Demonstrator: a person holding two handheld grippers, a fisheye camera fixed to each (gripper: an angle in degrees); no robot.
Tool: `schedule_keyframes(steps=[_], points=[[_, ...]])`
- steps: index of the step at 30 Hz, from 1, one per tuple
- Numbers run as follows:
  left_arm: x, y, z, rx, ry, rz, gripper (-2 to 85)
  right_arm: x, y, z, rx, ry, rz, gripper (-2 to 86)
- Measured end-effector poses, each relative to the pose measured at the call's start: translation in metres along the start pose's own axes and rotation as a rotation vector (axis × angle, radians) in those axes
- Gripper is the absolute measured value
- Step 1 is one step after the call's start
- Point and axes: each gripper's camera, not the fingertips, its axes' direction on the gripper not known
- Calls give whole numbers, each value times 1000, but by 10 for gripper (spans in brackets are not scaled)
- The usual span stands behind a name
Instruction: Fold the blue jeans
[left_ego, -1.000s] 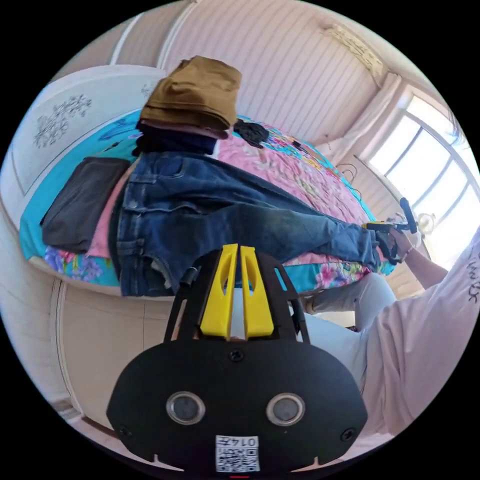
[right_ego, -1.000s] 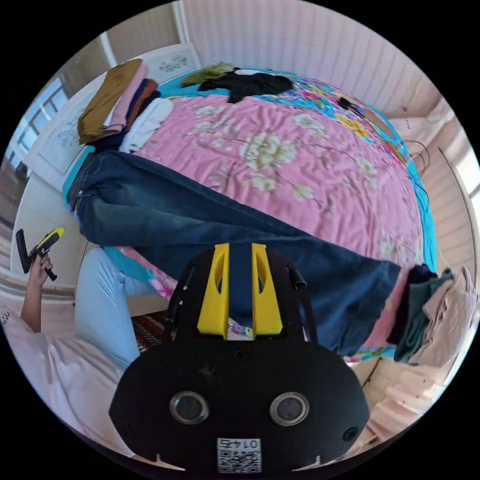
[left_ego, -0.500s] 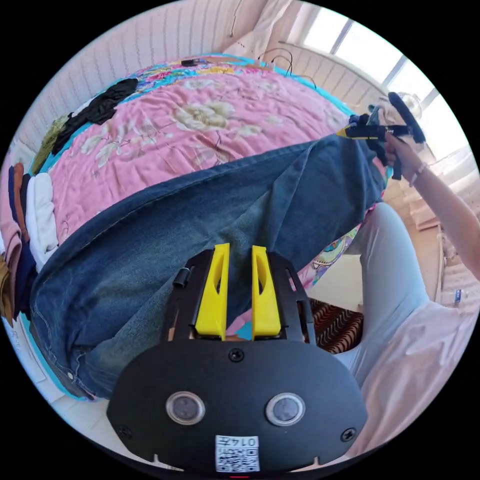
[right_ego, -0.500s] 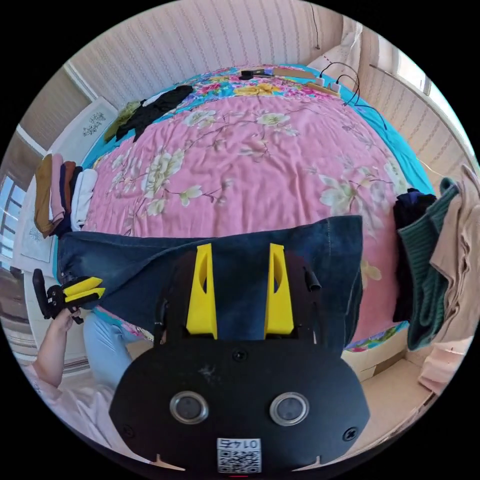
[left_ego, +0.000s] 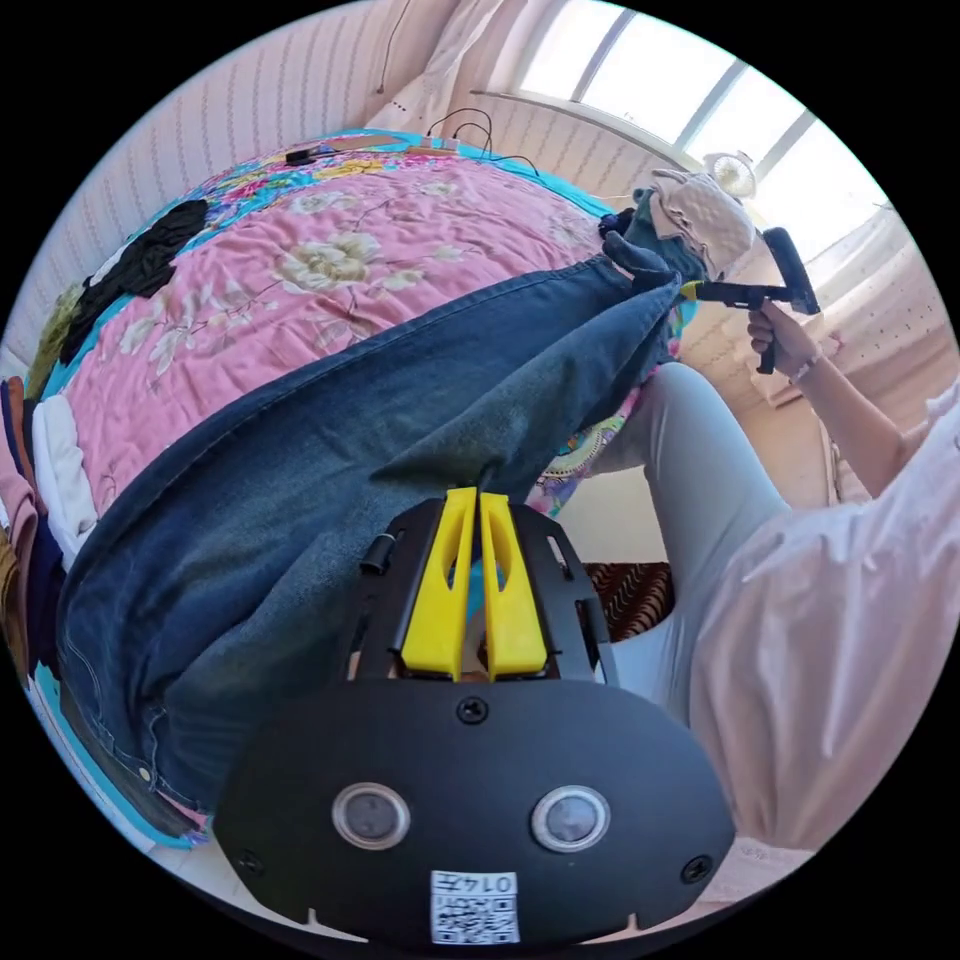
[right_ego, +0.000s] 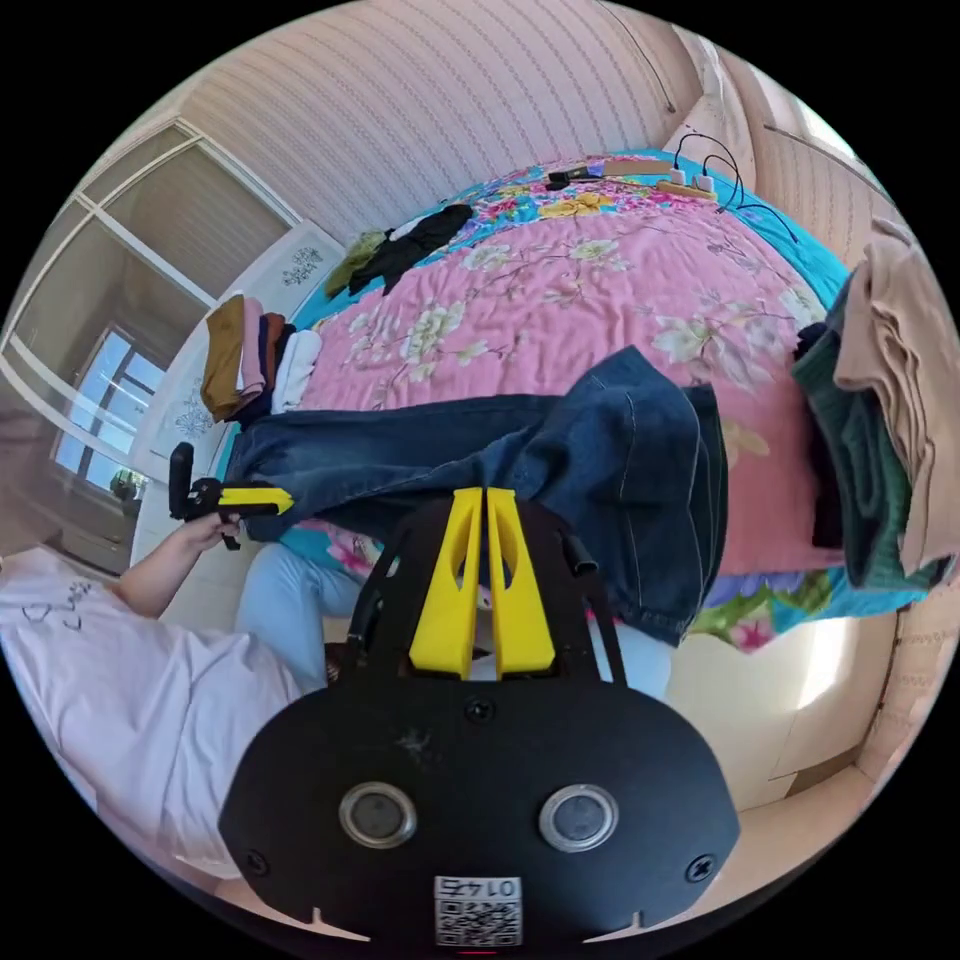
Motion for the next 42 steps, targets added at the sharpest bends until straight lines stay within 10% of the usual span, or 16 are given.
schedule_keyframes(steps=[7,14,21,26,42], points=[[-6,3,-17,19,35,-46,-8,41,80,-63,-183,194,221,0],[-40,-59,-33,110,-234,-89,31,54,-7,-120,148,354,115,42],[-63,-147,23,5,-368,-28,79,101,-94,-64,-54,341,137,136],[-90,-172,82,-155,-352,-103,83,123,-107,-48,-152,360,185,100],[-97,-229,-17,180,-375,-92,-10,88,-174,-186,11,221,-116,-5]])
